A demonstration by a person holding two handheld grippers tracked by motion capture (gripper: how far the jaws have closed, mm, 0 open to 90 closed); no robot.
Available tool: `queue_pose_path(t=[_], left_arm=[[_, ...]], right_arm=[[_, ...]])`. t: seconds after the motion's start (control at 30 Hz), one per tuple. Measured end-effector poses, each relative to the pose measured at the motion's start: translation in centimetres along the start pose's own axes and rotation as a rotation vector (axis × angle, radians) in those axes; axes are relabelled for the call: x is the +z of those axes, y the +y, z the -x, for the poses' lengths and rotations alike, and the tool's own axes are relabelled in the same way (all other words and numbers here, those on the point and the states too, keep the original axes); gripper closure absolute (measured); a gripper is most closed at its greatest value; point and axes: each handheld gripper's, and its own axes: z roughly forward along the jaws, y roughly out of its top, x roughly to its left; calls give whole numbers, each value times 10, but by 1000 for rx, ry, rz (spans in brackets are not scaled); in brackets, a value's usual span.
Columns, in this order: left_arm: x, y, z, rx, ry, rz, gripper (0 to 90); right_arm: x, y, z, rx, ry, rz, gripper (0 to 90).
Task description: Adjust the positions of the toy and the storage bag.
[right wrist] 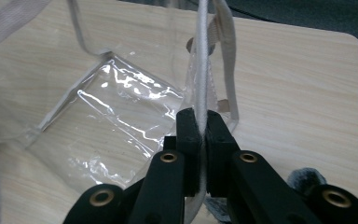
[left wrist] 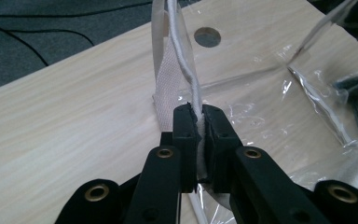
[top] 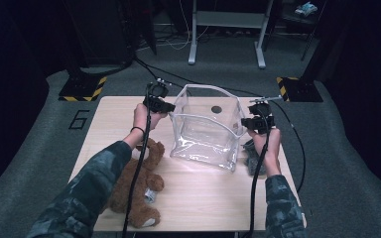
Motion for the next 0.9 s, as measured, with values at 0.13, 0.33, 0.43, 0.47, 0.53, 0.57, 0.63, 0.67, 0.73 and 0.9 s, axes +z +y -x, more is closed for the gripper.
queue_pose_path(t=[0.13, 0.33, 0.43, 0.47, 0.53, 0.57, 0.63, 0.67, 0.73, 0.9], left_arm=[[-12, -8, 6, -7, -26, -9, 842], [-28, -22, 14, -13, -54, -26, 836], [-30, -25, 16, 13, -55, -44, 803], [-30, -25, 15, 10, -51, -43, 769], [-28, -23, 12, -14, -53, -23, 650], [-28, -22, 9, -22, -53, -12, 579], [-28, -18, 3, -41, -54, 4, 467], [-27, -16, 1, -49, -44, 11, 427], [-23, -12, -4, -82, -40, 16, 385], [0, -9, -7, -106, -32, -37, 391]], right_arm=[[-5, 0, 7, 28, -9, -7, 870], [-6, 0, 3, 7, 18, -37, 869], [-3, 1, -3, -14, 31, -55, 867], [-2, 1, -5, -24, 35, -55, 866], [0, 2, -8, -44, 37, -55, 843], [1, 3, -9, -47, 35, -53, 824], [0, 4, -10, -55, 37, -42, 751], [0, 5, -10, -57, 38, -42, 716], [0, 6, -9, -62, 44, -26, 668], [3, 9, -14, -67, 56, -24, 617]])
